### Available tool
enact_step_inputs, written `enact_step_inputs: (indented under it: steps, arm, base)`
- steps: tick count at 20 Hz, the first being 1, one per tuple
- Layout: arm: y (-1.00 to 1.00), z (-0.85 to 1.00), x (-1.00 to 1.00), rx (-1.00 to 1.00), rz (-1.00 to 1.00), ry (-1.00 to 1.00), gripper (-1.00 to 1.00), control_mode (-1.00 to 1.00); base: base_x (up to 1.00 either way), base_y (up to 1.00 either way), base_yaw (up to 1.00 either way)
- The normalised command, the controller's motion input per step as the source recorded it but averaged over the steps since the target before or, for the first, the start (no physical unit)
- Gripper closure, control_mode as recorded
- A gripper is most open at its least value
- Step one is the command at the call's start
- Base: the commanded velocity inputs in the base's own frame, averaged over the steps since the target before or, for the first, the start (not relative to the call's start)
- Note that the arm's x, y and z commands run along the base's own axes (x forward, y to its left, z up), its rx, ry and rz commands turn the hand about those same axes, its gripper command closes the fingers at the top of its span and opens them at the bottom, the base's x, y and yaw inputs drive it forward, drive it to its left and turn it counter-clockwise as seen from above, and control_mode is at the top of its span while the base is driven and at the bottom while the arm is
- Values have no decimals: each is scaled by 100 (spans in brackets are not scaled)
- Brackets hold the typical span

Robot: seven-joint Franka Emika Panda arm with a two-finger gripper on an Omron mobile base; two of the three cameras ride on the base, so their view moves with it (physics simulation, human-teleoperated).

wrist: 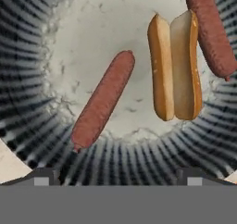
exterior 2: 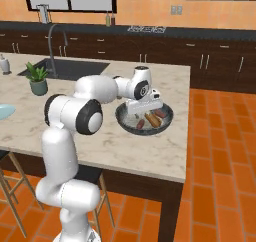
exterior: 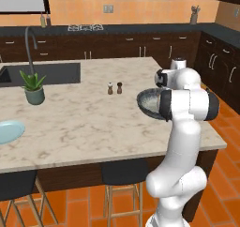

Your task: Place one bun and one sausage from the bowl on each plate.

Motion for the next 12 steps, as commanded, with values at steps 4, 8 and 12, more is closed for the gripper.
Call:
enact_step_inputs:
  steps: [4,8,12]
  arm:
    - [-14,-31,45,0,0,9,-100,-100]
    - [0,-39,32,0,0,14,-100,-100]
    - [-8,-29,43,0,0,6,-100,-100]
  base:
    - [0,0,0]
    - [0,0,0]
    - [0,0,0]
